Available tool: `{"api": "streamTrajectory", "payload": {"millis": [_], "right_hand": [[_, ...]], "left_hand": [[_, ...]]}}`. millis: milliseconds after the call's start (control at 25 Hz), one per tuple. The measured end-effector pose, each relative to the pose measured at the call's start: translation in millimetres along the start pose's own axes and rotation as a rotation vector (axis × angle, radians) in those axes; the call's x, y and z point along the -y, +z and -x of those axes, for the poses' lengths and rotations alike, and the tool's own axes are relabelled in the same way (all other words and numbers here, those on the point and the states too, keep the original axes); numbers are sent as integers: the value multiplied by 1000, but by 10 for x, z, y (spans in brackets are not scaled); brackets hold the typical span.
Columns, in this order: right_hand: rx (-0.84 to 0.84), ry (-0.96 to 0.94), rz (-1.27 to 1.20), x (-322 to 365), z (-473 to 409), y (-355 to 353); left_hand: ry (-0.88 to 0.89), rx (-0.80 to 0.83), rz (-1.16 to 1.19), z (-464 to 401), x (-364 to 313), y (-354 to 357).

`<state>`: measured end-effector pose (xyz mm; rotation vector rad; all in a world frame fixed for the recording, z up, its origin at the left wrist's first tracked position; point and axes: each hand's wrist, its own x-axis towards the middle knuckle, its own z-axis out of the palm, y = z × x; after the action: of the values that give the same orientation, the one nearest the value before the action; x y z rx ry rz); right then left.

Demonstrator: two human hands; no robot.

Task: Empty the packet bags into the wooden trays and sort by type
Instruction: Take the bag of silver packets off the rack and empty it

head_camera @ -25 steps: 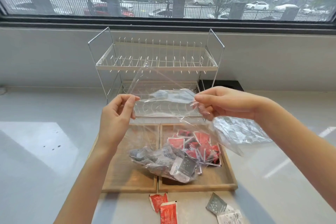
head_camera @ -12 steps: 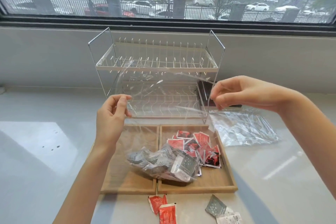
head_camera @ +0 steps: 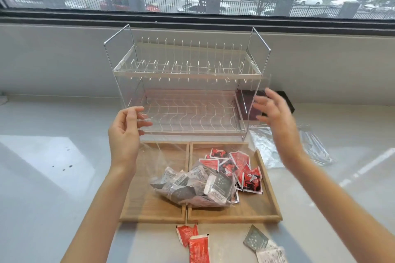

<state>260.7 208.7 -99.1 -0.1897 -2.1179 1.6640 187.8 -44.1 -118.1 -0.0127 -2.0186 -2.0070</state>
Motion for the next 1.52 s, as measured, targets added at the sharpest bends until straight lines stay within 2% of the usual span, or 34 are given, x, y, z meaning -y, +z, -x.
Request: {"api": "streamTrajectory", "payload": {"millis": [80, 200, 280, 440, 560, 680, 760, 840, 1000, 1160, 1240, 1360, 1520], "right_hand": [[67, 95, 23, -361, 389, 127], [316, 265, 243, -774, 854, 273], [411, 293, 361, -974, 999, 346], [352, 311, 442, -1155, 993, 423], [325, 331, 432, -1143, 947, 454], [339, 327, 443, -1156, 947, 465], [324, 325, 454, -1200, 947, 467], [337, 305, 472, -1209, 967, 464], [509, 249, 558, -1251, 1040, 460], [420, 210, 538, -1220, 1009, 481], [393, 170, 498, -1122, 964, 502], [426, 135, 436, -956, 929, 592], [470, 192, 368, -895, 942, 810]], "left_hand": [[13, -2, -8, -7, 59, -7], [20, 17, 5, -15, 108, 3], [8, 52, 44, -26, 119, 18], [0, 211, 123, -60, 225, -106], [-51, 365, -61, 75, 533, -290], [-277, 571, -373, 323, 896, -392], [-453, 685, -484, 458, 1097, -432], [-476, 721, -565, 530, 1257, -449], [-263, 642, -669, 585, 1351, -358], [-306, 572, -539, 597, 1283, -416], [-269, 532, -513, 575, 1197, -508], [-202, 467, -544, 553, 1090, -714], [-226, 331, -492, 618, 1076, -1025]]}}
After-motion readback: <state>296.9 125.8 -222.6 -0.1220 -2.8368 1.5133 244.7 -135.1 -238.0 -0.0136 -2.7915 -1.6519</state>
